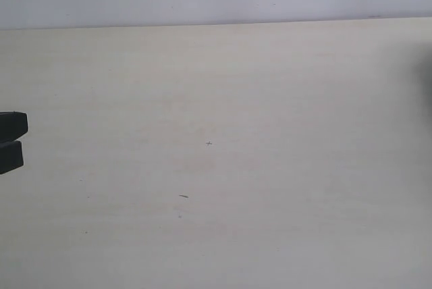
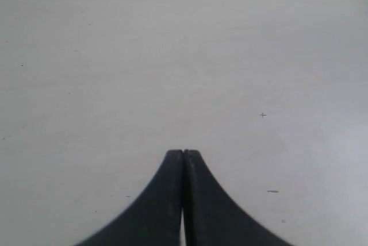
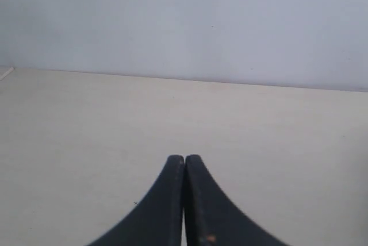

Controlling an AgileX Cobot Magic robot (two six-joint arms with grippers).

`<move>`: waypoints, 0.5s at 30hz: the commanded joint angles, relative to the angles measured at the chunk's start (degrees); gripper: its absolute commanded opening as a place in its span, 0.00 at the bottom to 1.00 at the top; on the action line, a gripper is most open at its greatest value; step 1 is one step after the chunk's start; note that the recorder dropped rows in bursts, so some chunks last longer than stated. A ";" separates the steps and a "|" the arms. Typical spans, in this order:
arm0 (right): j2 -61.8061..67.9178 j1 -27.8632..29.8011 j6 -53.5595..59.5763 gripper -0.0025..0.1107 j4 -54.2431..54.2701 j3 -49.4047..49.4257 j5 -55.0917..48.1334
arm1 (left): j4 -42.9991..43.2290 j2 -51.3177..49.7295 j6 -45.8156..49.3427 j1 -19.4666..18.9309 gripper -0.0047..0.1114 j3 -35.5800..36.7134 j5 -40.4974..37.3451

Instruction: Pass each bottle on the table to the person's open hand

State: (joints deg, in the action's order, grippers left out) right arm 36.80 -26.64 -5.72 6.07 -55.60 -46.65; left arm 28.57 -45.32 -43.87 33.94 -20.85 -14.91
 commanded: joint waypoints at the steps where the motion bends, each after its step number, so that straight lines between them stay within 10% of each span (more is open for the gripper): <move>1: -0.27 0.02 -0.14 0.02 0.08 0.33 0.88 | -0.09 0.39 0.18 -0.28 0.04 0.18 0.02; 15: -0.27 0.02 -0.14 0.02 0.08 0.33 0.88 | -0.09 20.32 0.18 -17.79 0.04 0.18 0.02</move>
State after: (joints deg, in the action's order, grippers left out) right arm 36.80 -26.64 -5.72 6.07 -55.60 -46.65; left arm 28.57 -29.80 -43.87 19.18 -20.85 -14.91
